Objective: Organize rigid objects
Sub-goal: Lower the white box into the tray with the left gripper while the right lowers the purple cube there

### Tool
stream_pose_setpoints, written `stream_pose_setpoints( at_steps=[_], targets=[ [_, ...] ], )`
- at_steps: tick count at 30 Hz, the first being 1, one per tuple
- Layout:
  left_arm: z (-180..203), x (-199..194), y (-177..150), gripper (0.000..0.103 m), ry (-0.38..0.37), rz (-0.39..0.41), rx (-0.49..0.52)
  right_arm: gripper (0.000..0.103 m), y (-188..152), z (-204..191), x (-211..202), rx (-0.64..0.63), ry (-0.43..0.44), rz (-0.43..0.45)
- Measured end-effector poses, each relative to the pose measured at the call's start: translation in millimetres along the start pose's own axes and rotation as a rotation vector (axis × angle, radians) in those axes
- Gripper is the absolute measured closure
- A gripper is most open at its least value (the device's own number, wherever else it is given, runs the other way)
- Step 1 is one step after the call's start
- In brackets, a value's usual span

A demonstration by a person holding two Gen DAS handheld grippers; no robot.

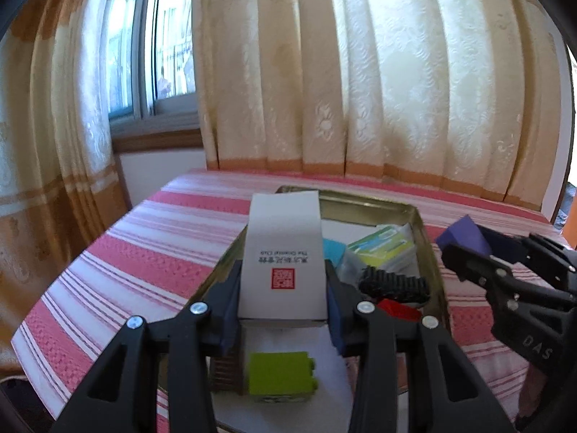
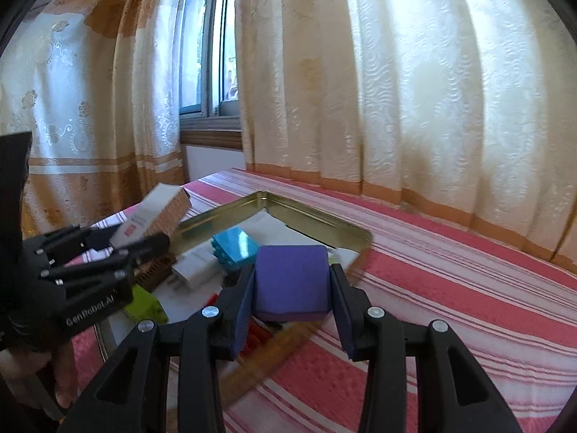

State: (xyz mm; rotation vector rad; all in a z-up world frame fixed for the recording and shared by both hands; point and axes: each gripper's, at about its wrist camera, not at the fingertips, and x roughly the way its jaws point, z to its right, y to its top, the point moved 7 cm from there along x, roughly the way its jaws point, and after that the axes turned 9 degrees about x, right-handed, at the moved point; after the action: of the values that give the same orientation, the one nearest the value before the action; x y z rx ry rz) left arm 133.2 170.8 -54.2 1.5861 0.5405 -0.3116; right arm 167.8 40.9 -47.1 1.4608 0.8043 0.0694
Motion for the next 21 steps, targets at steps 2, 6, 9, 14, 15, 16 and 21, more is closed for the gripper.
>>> stream_pose_setpoints(
  at_steps=[2, 6, 9, 14, 15, 16, 21],
  targets=[
    [-4, 4, -1, 0.063, -0.018, -0.028, -0.007, 0.06, 2, -5, 11, -0.003, 0.014, -0.028],
    [-7, 12, -3, 0.063, -0.076, -0.079, -0.029, 0.06, 3, -12, 32, 0.015, 0.04, -0.091],
    [-9, 14, -3, 0.063, -0.072, -0.091, -0.022, 0.06, 6, -17, 42, 0.021, 0.045, -0.119],
    [-6, 20, -1, 0.063, -0.101, -0.119, -0.021, 0.06, 13, -22, 53, 0.013, 0.036, -0.154],
    [-6, 21, -1, 0.063, -0.11, -0.125, -0.022, 0.06, 14, -22, 56, 0.01, 0.031, -0.16],
    [-5, 22, -1, 0.063, -0.115, -0.129, -0.022, 0.06, 15, -21, 58, 0.006, 0.025, -0.167],
    [-1, 28, -4, 0.063, -0.117, -0.149, -0.004, 0.06, 13, -17, 66, 0.01, 0.005, -0.201]
  ],
)
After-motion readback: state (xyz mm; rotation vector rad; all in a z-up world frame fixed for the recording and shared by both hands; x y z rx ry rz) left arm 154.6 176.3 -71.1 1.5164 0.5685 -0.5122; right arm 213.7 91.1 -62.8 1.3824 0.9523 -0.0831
